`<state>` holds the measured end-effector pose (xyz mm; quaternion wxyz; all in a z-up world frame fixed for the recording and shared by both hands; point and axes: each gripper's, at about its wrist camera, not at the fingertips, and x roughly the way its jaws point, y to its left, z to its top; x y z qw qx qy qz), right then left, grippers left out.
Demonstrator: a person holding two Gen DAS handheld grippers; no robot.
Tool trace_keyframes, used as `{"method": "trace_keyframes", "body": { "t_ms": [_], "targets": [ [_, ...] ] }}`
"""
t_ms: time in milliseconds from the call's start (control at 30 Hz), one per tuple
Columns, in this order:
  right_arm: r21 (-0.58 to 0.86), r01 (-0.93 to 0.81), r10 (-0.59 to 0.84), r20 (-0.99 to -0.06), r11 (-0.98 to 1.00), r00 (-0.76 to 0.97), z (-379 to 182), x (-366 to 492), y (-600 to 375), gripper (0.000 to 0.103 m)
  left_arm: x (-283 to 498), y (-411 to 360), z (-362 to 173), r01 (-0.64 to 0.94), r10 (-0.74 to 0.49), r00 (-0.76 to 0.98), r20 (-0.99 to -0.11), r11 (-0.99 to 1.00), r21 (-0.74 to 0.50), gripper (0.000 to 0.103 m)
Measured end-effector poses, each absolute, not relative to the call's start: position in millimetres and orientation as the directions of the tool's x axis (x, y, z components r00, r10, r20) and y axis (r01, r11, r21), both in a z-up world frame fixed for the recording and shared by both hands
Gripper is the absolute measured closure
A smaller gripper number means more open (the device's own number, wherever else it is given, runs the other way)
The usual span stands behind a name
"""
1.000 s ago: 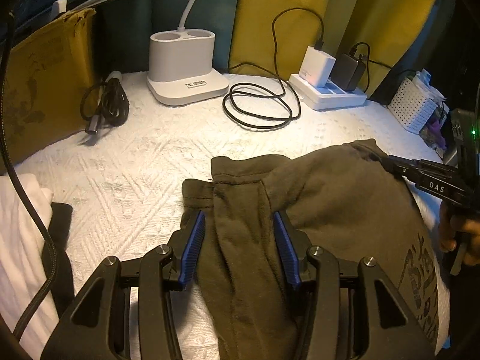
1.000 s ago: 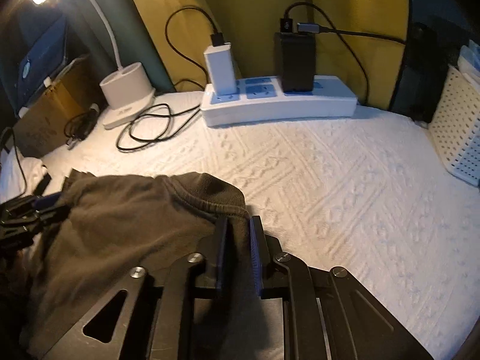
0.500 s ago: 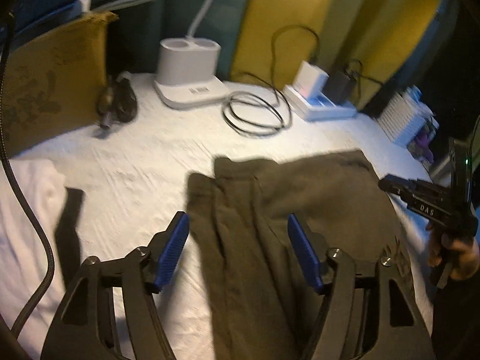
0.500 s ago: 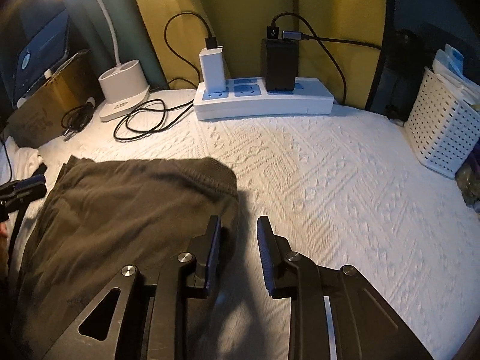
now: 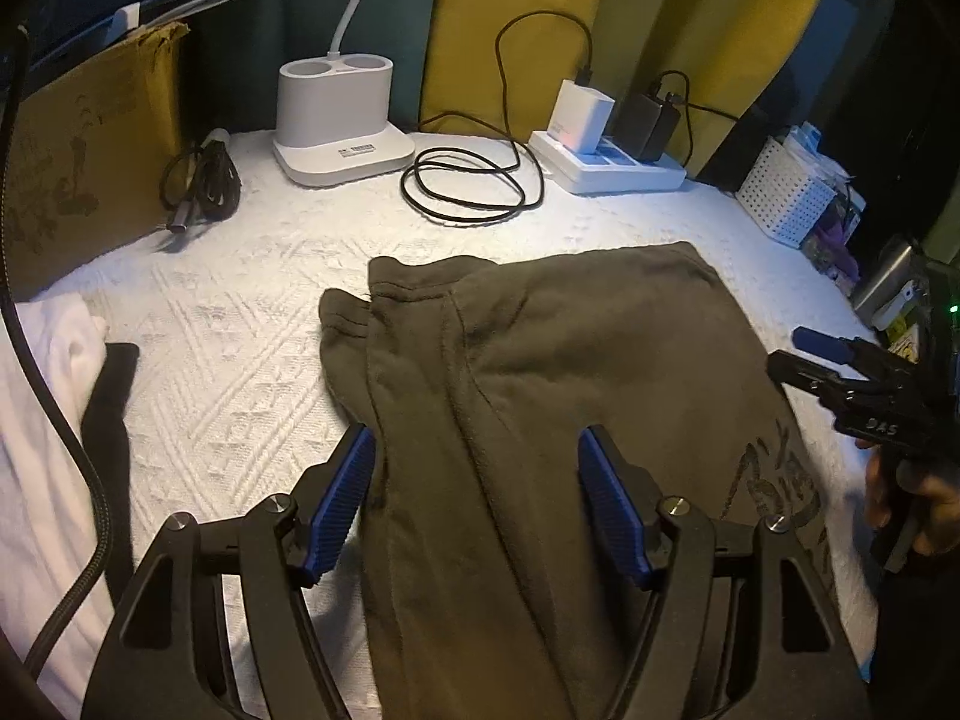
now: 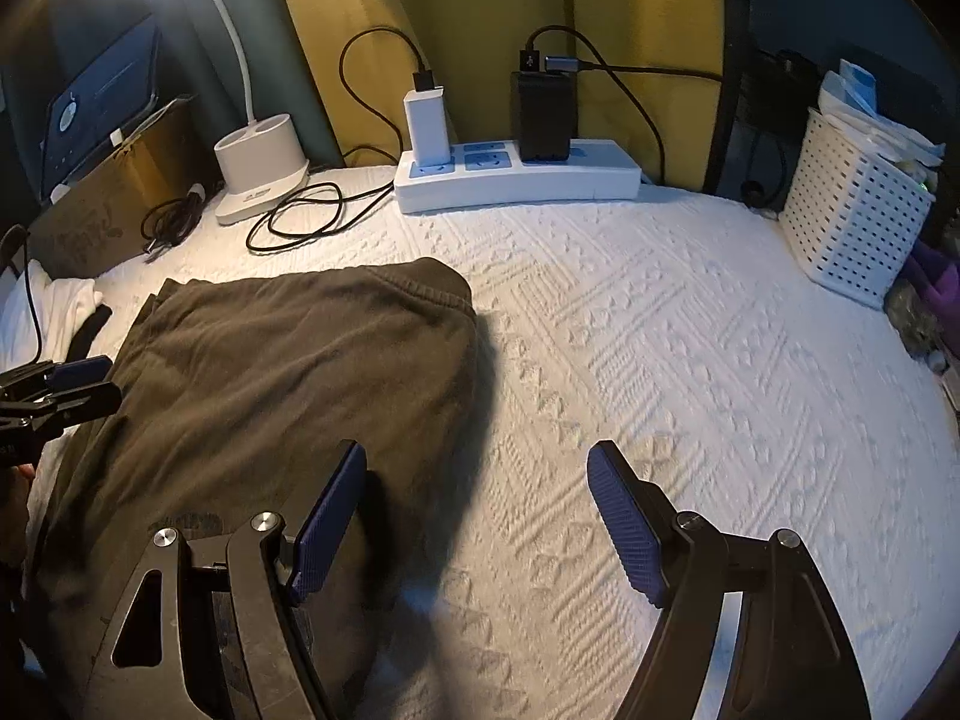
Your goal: Fold small clothes
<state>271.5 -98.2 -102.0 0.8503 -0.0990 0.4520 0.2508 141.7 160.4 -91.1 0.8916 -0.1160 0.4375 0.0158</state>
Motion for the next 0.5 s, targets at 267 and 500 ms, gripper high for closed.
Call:
{"method": "trace_keyframes", "body": {
  "t_ms": [267, 500],
  "targets": [
    [0.061, -0.500, 0.332, -0.815, 0.864, 0.474, -101, 275, -106, 0.025, 153, 178, -103, -0.179, -0.032, 0.602, -0.798, 0.968, -0.174, 0.032],
    [0.078, -0.493, 0.336, -0.820, 0.867, 0.462, -107, 286, -107, 0.025, 167, 172, -102, -0.145, -0.081, 0.596, -0.799, 0.968, -0.206, 0.023]
  ]
}}
